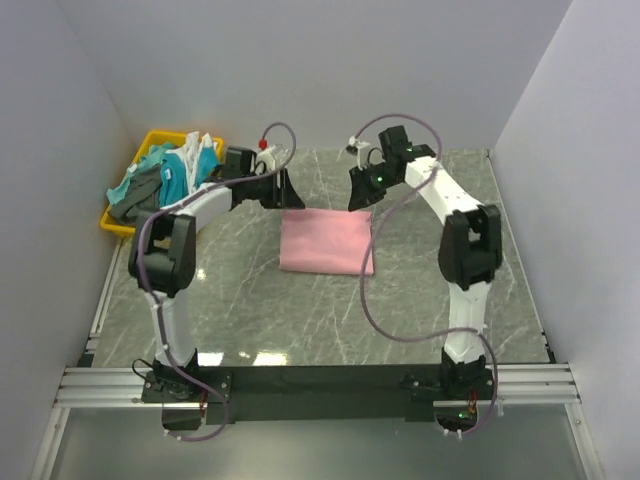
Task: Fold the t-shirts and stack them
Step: Fold the tshirt
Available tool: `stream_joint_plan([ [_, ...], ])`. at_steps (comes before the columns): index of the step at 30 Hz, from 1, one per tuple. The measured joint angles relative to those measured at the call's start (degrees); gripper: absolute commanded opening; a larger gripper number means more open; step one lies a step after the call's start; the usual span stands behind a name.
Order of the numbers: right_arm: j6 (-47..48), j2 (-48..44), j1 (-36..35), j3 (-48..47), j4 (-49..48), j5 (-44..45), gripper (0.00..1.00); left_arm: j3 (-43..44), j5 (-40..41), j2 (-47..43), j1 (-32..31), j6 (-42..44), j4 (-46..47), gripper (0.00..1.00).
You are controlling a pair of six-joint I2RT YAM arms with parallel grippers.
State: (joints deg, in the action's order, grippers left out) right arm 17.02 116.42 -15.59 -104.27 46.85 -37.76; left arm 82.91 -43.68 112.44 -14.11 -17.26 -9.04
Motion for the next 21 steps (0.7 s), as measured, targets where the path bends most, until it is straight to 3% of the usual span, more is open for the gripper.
stream_joint_plan([
  [6,-4.7,16.8,2.5,-6.8,-1.3,-2.1,0.20,4.0,-0.5,12.4,1.1,-6.0,1.1,0.53],
  [11,-8.9,22.3,4.4,-10.7,-1.1,-3.2,0.20,10.3,-2.9,19.7,3.8,-7.6,1.1,0.52],
  [16,-9.9,21.0,4.6,-11.8,-2.2,-2.1,0.22,11.7,-6.1,19.6,6.7,-5.1,-0.8,0.54],
  [21,-11.3,8.0,4.5,0.8,-3.3,-4.4,0.23,1.6,-10.5,8.8,8.1,-3.3,-2.8,0.53],
])
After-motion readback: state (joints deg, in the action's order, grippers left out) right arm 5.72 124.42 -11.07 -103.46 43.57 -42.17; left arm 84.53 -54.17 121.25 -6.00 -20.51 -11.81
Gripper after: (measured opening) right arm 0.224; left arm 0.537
